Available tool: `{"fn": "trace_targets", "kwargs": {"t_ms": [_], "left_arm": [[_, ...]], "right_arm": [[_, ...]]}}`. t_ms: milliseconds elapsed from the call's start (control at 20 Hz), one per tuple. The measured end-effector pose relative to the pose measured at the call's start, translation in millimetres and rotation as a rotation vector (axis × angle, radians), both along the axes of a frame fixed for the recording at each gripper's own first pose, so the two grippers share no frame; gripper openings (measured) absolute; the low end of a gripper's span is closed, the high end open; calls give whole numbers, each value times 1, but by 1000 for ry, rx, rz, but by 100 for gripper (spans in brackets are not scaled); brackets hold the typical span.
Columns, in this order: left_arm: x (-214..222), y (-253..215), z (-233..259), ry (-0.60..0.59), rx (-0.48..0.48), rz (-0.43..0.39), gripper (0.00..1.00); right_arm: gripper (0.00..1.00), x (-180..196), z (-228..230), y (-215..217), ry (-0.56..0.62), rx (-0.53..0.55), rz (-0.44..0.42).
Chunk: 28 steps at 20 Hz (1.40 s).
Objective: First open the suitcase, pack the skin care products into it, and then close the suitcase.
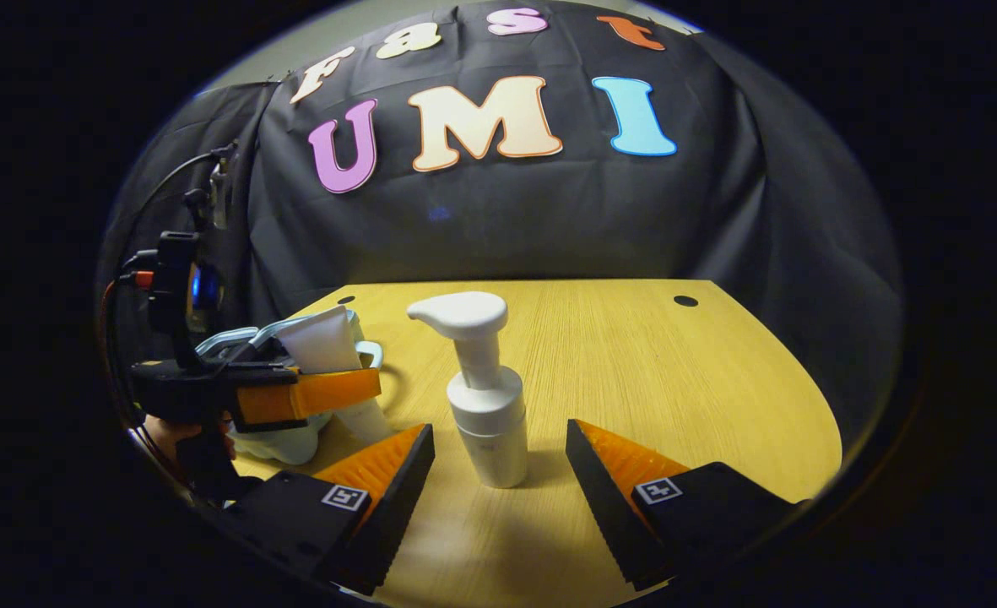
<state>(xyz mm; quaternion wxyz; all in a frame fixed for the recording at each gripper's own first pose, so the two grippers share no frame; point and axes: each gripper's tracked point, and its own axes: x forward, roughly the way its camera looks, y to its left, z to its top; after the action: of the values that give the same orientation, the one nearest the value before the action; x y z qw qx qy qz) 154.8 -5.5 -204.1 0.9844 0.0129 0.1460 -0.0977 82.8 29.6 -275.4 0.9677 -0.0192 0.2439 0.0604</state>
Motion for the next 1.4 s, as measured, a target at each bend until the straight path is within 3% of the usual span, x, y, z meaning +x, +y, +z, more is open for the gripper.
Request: {"fn": "trace_targets", "kwargs": {"t_ms": [50,150,500,550,600,650,750,900,1000,1400], "left_arm": [[1,-1,2,-7,20,-4,41],[0,-4,7,1,27,-24,30],[-25,2,67,11,-34,-57,26],[-31,10,76,18,-42,-50,27],[-39,20,86,24,-48,-38,27],[-46,32,94,36,-51,-19,27],[-64,63,108,68,-40,29,27],[-89,115,117,127,14,100,27],[-103,141,114,185,31,115,26],[-126,181,41,476,-60,73,27]], "right_arm": [[98,4,-4,1,6,3,0],[99,10,-10,2,16,16,1],[97,26,-27,3,30,-10,0],[94,27,-29,4,37,-12,4],[77,26,-30,4,43,-11,4],[77,26,-32,4,47,-10,5],[65,28,-33,7,49,-13,4],[60,27,-29,8,51,-55,14],[59,25,-18,16,38,-55,27],[58,9,56,64,-16,-59,92]]}}
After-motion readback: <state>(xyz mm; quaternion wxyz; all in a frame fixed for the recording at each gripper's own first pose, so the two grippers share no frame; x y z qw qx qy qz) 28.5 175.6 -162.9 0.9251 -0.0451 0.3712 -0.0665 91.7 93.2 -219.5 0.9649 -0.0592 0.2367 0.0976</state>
